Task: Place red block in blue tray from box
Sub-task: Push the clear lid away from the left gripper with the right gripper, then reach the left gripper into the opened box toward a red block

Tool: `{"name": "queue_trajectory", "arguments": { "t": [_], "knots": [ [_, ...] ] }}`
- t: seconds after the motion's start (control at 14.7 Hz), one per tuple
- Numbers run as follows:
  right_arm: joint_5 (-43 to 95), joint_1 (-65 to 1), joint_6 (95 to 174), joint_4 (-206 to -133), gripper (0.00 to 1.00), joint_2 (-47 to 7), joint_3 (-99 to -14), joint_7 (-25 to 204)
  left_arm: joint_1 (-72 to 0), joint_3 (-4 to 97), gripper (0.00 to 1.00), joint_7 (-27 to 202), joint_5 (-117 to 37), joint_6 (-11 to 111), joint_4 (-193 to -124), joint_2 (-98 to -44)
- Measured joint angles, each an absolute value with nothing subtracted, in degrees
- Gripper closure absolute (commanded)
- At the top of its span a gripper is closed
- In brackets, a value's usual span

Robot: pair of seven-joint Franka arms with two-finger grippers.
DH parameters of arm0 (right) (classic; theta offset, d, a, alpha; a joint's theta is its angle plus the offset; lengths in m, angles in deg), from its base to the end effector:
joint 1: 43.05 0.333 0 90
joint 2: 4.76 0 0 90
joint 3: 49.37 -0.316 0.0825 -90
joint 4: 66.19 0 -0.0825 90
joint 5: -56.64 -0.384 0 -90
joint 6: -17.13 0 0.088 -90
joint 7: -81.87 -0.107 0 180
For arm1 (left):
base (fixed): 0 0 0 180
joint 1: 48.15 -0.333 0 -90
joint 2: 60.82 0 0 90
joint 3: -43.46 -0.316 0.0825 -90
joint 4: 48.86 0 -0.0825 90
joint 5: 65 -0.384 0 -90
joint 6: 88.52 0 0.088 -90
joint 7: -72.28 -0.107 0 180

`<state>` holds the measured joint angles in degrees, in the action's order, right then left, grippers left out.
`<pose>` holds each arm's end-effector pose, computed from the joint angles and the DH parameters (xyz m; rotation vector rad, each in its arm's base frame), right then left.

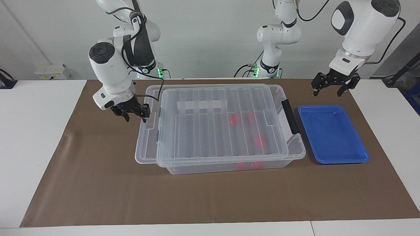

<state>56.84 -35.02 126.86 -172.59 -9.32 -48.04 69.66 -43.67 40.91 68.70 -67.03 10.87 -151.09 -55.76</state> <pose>0.5772 0.0679 0.4723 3.1293 -0.1486 -0.0318 0.5375 -0.0140 0.5855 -3.1053 0.1575 -0.0594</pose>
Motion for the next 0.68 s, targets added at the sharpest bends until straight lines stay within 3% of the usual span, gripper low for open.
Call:
{"name": "queue_trajectory", "arguments": {
  "t": [0.34,0.68],
  "knots": [
    [56.84,-38.11,126.51,-173.30,0.27,-8.84,-48.03,74.46,-38.28,44.26,0.00,93.25,-66.81,15.96,-151.16,-55.77],
    [56.84,-41.10,126.38,-174.56,0.26,-8.14,-48.02,77.12,-33.48,44.47,0.00,98.52,-66.81,19.49,-152.87,-56.02]
  ]
}}
